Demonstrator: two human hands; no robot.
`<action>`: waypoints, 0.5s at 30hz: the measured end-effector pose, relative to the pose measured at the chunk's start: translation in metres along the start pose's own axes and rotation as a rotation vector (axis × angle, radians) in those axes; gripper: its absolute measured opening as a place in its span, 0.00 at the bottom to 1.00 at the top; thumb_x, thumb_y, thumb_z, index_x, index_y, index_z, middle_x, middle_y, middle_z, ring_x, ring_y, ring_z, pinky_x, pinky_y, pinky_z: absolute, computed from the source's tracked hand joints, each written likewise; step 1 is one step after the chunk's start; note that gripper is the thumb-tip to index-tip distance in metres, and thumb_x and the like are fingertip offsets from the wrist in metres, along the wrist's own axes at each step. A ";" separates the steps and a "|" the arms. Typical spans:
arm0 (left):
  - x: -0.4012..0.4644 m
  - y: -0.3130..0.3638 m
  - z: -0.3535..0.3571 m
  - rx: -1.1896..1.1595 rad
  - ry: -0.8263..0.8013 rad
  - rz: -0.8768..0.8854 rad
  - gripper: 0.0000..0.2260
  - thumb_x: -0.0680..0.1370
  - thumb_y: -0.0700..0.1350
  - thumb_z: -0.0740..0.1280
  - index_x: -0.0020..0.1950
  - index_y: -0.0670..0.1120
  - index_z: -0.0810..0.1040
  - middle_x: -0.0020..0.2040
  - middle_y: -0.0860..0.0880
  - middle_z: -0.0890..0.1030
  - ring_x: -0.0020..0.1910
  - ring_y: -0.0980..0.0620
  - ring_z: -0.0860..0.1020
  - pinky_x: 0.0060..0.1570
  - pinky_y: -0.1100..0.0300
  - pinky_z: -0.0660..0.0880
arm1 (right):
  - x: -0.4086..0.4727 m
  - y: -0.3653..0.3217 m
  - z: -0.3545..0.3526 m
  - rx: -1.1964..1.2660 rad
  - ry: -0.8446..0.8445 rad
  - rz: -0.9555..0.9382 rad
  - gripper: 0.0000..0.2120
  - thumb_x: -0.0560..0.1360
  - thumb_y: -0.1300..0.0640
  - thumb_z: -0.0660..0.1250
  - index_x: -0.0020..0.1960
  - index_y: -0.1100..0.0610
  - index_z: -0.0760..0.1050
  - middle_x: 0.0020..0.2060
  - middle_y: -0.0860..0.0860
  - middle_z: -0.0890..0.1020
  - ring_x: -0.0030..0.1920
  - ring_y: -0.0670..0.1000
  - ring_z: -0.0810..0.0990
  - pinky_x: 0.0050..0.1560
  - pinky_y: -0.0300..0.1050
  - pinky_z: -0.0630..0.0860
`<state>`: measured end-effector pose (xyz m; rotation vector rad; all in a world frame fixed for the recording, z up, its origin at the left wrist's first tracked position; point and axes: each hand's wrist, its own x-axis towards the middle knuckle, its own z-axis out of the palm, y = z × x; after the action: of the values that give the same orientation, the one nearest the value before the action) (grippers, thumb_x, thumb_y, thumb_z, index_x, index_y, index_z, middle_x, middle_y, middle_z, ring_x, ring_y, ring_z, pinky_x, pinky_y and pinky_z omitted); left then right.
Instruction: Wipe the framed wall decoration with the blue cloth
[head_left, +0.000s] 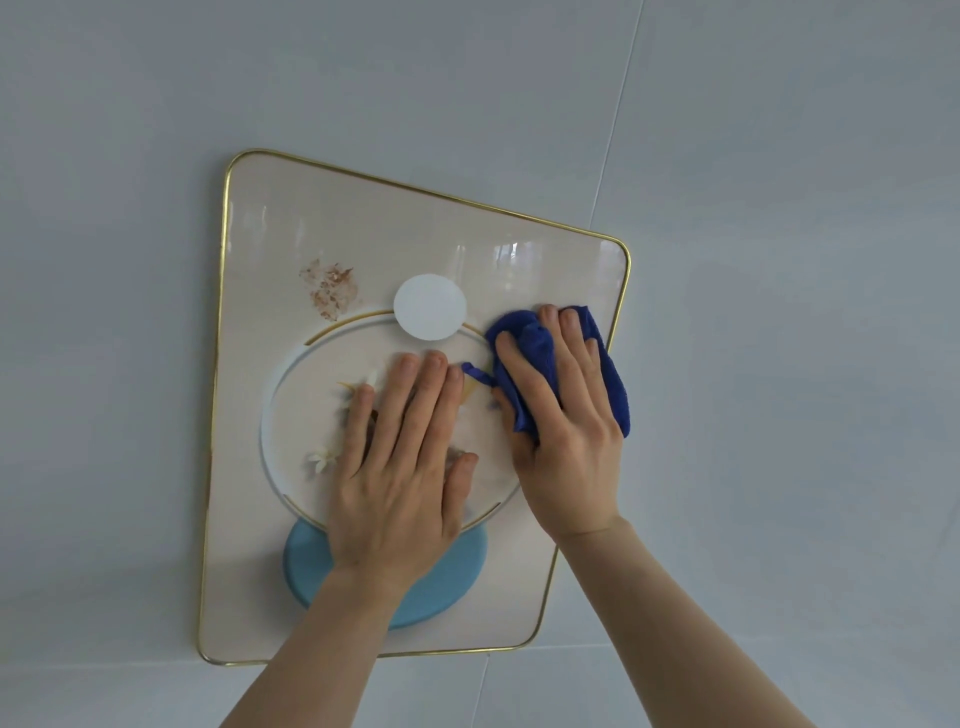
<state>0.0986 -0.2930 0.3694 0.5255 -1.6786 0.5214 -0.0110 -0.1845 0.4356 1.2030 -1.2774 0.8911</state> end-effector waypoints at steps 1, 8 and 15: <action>0.000 0.000 0.000 0.000 0.001 0.001 0.29 0.86 0.54 0.51 0.85 0.43 0.54 0.86 0.47 0.52 0.86 0.46 0.51 0.85 0.45 0.46 | 0.000 -0.001 0.000 -0.003 0.003 0.008 0.16 0.86 0.57 0.62 0.72 0.56 0.78 0.75 0.61 0.74 0.80 0.62 0.67 0.80 0.64 0.65; -0.001 0.000 0.003 0.011 0.005 -0.004 0.30 0.86 0.54 0.54 0.86 0.44 0.52 0.87 0.47 0.51 0.86 0.46 0.50 0.85 0.44 0.46 | -0.009 -0.005 0.001 -0.047 0.024 0.059 0.19 0.81 0.63 0.71 0.72 0.56 0.78 0.74 0.62 0.75 0.79 0.63 0.68 0.79 0.65 0.66; -0.002 0.000 0.005 0.009 0.016 0.001 0.30 0.86 0.54 0.53 0.86 0.44 0.52 0.87 0.47 0.51 0.86 0.46 0.50 0.85 0.44 0.46 | -0.016 -0.004 0.003 -0.045 0.044 0.081 0.22 0.79 0.66 0.73 0.72 0.57 0.78 0.74 0.63 0.75 0.79 0.63 0.69 0.78 0.67 0.68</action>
<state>0.0949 -0.2960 0.3668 0.5259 -1.6623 0.5325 -0.0100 -0.1858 0.4186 1.0978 -1.3117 0.9373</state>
